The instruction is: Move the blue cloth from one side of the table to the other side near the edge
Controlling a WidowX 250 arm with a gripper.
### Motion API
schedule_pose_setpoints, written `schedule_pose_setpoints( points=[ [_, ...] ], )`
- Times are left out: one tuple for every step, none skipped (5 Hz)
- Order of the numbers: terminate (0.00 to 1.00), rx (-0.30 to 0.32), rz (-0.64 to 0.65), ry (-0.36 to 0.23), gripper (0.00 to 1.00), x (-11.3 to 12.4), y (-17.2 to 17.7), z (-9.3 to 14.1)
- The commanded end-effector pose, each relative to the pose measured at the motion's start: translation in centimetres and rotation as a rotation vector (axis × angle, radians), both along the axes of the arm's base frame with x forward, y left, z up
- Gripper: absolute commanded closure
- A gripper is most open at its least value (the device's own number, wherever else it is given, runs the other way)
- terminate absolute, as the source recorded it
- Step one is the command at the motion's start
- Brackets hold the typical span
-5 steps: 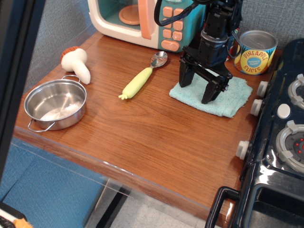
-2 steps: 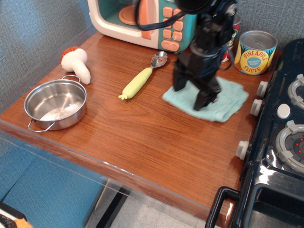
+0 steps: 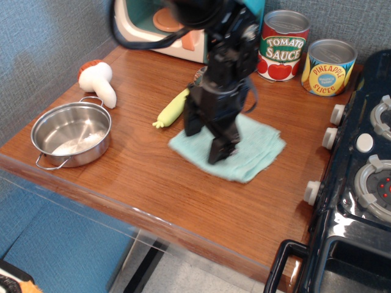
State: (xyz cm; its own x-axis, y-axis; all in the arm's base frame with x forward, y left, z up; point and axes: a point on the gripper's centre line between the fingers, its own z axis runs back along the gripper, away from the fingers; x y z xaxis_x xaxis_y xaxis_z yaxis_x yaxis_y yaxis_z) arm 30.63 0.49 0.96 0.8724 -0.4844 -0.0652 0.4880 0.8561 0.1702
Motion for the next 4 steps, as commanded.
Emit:
schedule_pose_setpoints(
  points=[
    [0.00, -0.004, -0.080, 0.022, 0.00, -5.5, 1.6, 0.6],
    [0.00, 0.005, -0.117, 0.034, 0.00, -7.4, 1.6, 0.2],
    [0.00, 0.007, -0.123, 0.040, 0.00, -8.0, 1.3, 0.1],
    [0.00, -0.042, -0.094, -0.020, 0.00, -6.9, 0.8, 1.7]
  ],
)
